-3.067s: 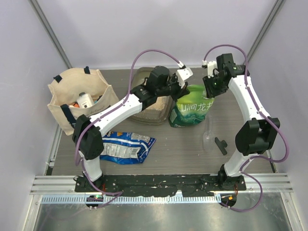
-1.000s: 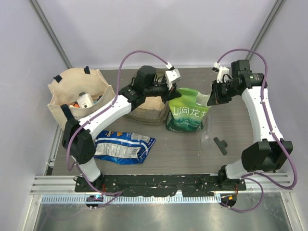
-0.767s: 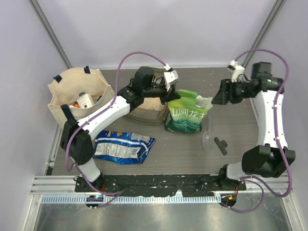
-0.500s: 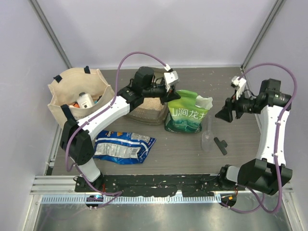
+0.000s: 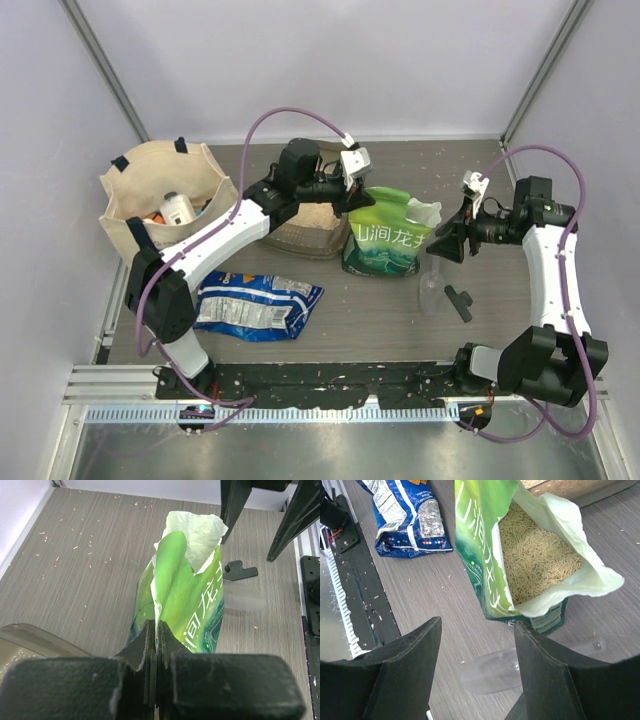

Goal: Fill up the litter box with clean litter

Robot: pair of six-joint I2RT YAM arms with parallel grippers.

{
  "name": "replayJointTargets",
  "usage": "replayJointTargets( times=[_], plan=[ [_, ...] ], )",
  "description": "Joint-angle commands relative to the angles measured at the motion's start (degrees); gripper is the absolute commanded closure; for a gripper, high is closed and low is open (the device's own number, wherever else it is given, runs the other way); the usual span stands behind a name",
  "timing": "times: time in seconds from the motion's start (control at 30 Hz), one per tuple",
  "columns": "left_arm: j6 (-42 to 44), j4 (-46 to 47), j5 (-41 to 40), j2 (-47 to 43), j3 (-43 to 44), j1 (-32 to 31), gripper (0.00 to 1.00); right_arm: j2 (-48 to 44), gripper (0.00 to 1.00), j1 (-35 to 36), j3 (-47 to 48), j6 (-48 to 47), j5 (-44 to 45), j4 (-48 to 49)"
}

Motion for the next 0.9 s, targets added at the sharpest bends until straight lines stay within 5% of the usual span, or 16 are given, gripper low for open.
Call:
replayJointTargets(
  times=[0.0,0.17,0.67,0.73,0.77,0.87],
  plan=[
    [0.8,4.81,-1.96,-4.93,3.98,1.43,1.0,-1.71,0.35,2.32,-4.08,11.98,-1.04,15.17],
    [-0.17,5.08,-2.32,-4.75,4.68,1.34,1.0,-3.66,0.35,4.34,-8.83,25.8,1.34,30.47],
    [-3.86,5.87,-3.11,-3.61,7.23,1.6,1.0,-3.3,0.63,9.88,-14.55,39.87,2.04,43.15],
    [-5.26,5.87,-4.5,-3.78,8.55,2.04,0.88,-3.57,0.68,9.88,-14.37,40.22,2.83,43.32],
    [-6.14,7.26,-5.21,-3.87,9.16,2.48,0.68,-3.74,0.7,9.88,-13.76,40.48,2.92,43.24],
    [-8.78,8.94,-9.5,-2.65,13.37,5.03,0.45,-3.75,0.72,9.88,-13.32,41.63,3.45,43.58]
  ],
)
